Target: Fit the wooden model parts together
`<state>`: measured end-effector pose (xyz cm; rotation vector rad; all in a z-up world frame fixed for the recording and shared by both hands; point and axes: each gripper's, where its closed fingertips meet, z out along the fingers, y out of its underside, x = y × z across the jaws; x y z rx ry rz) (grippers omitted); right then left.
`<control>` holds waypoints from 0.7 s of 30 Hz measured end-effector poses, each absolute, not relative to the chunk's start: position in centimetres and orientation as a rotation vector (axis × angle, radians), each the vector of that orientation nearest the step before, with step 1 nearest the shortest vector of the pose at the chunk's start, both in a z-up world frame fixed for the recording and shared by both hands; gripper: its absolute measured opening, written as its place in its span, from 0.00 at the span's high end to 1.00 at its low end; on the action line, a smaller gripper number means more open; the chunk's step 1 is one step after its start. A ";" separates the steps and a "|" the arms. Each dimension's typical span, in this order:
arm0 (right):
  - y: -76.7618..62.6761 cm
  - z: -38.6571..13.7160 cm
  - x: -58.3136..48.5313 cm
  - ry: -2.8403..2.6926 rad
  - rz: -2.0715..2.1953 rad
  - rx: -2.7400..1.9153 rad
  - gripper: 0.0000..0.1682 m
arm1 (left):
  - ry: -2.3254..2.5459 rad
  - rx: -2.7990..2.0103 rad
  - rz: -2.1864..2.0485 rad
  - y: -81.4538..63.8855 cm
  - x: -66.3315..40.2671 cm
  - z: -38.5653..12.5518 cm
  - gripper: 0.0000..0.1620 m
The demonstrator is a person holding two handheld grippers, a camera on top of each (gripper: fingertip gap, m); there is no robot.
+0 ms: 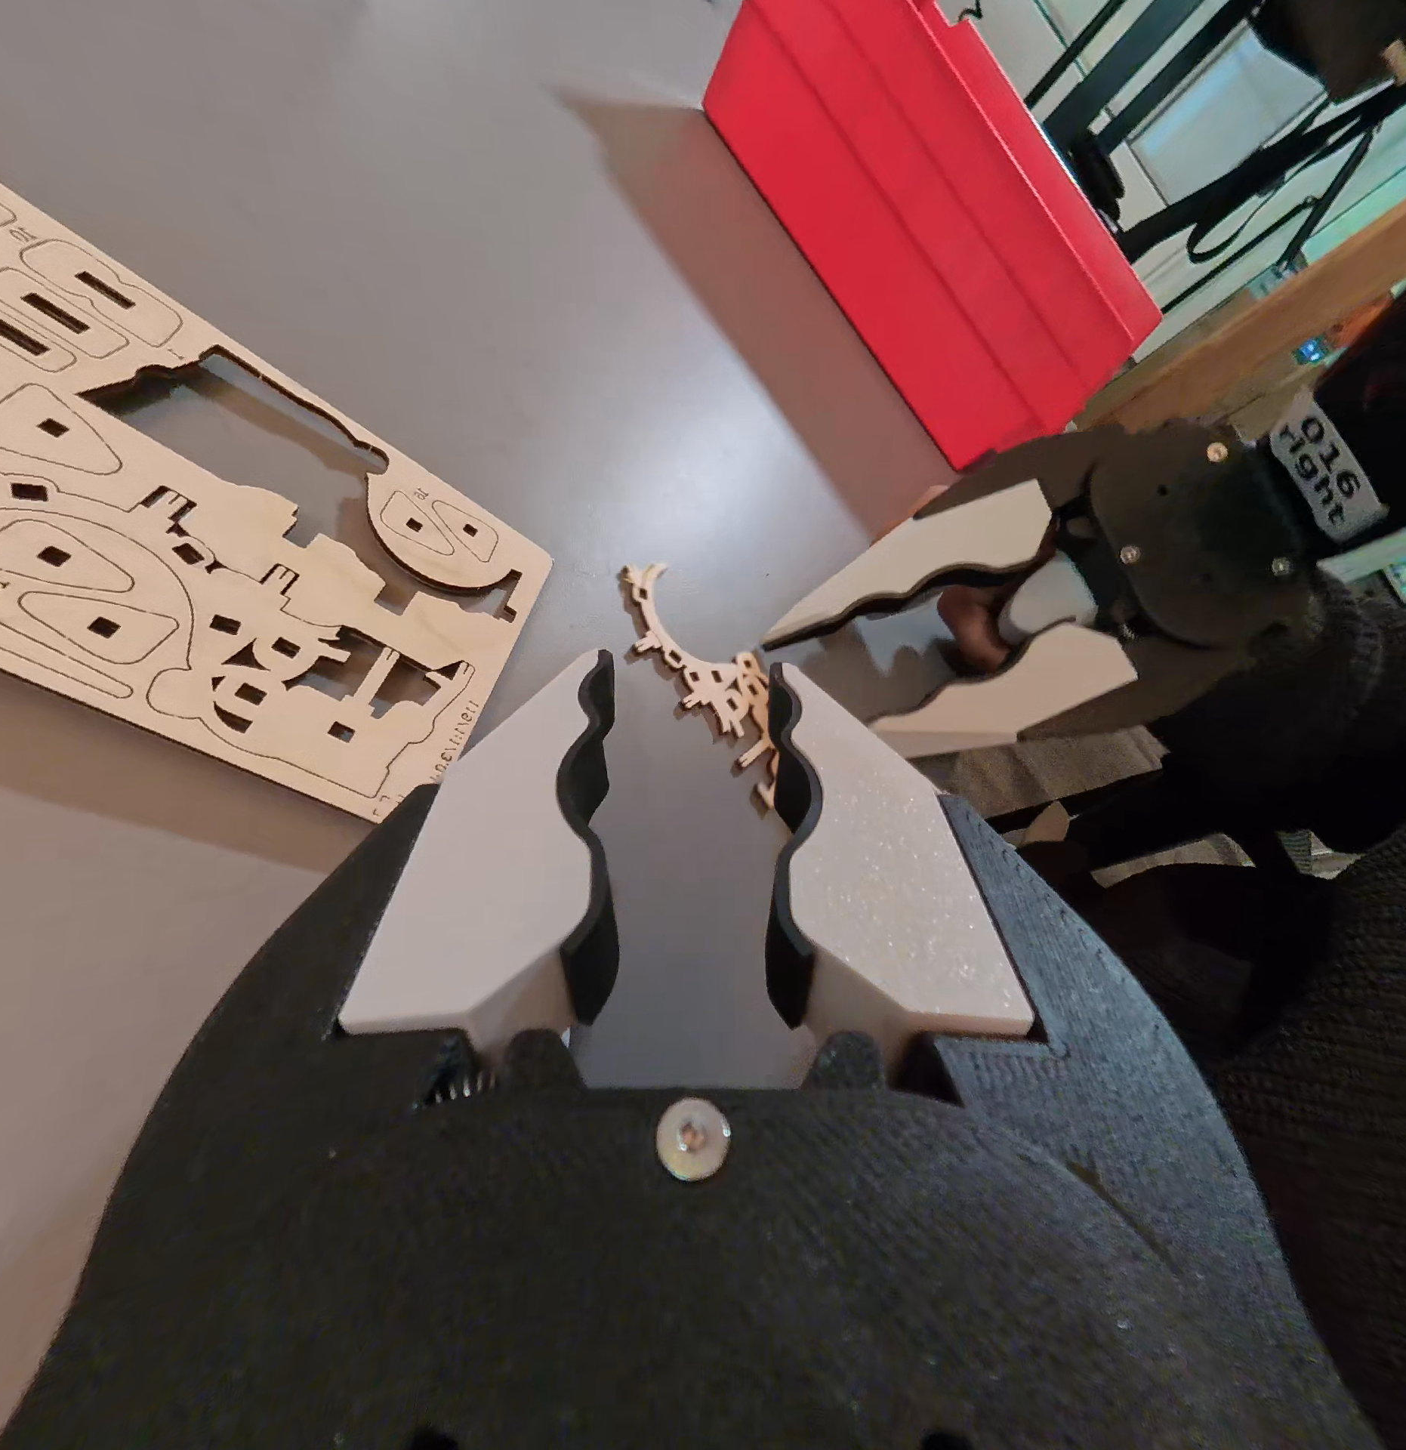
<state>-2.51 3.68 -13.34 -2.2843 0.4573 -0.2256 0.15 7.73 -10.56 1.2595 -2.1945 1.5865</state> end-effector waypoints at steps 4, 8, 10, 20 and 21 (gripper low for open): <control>0.0 -13.2 0.5 0.593 -0.329 -2.274 0.83 | -2.200 1.242 1.581 7.4 -0.1 -10.6 0.76; -0.5 -12.1 1.1 0.644 -0.333 -2.187 0.82 | -2.207 1.226 1.570 7.1 -0.3 -10.6 0.76; 1.1 -11.6 0.0 0.595 -0.297 -2.154 0.80 | -2.204 1.221 1.570 6.9 -0.3 -10.6 0.76; 1.3 -13.2 -0.1 0.566 -0.399 -2.244 0.87 | -2.190 1.222 1.570 6.8 -0.2 -10.6 0.76; 0.8 -13.2 0.1 0.561 -0.392 -2.247 0.90 | -2.191 1.222 1.573 6.8 -0.2 -10.6 0.76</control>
